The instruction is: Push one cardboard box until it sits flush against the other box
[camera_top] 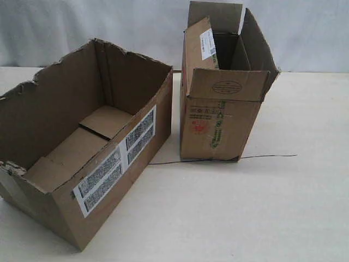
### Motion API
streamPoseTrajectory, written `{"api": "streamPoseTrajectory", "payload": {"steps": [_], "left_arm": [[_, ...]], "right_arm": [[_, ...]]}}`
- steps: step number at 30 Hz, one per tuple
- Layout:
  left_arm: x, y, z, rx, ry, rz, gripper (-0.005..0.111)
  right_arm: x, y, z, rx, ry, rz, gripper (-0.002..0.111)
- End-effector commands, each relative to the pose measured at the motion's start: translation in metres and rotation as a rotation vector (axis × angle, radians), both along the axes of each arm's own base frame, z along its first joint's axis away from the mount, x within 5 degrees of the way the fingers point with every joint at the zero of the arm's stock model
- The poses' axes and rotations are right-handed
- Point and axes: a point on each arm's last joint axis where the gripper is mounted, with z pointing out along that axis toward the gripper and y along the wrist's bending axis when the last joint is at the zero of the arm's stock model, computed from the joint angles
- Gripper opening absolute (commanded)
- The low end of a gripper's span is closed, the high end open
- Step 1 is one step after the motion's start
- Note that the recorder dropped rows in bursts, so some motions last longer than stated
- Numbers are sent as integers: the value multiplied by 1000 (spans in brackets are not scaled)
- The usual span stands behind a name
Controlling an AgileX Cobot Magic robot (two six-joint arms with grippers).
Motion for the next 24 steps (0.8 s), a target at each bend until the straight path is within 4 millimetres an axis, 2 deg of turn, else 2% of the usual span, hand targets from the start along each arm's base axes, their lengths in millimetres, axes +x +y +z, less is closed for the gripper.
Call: {"api": "streamPoseTrajectory", "payload": {"steps": [1,6,10,13,16,17,18,20,22,24], "left_arm": [[0,0,0,9,-5,-1,0],[0,0,0,6,-15,-1,0],[-1,0,12,-49,-135,0,0],[-4,3,29,-171,-322,9,0],[-16,8,54,-197,-631,42,0],[-19,11,60,-215,-684,66,0],[-19,15,67,-288,-677,84,0],[-12,17,88,-404,-544,93,0],[-2,11,109,-323,-388,74,0],[13,2,142,-137,-287,20,0]], "right_arm": [[0,0,-1,2,2,3,5],[0,0,-1,2,2,3,5],[0,0,-1,2,2,3,5],[0,0,-1,2,2,3,5],[0,0,-1,2,2,3,5],[0,0,-1,2,2,3,5],[0,0,-1,2,2,3,5],[0,0,-1,2,2,3,5],[0,0,-1,2,2,3,5],[0,0,-1,2,2,3,5]]}}
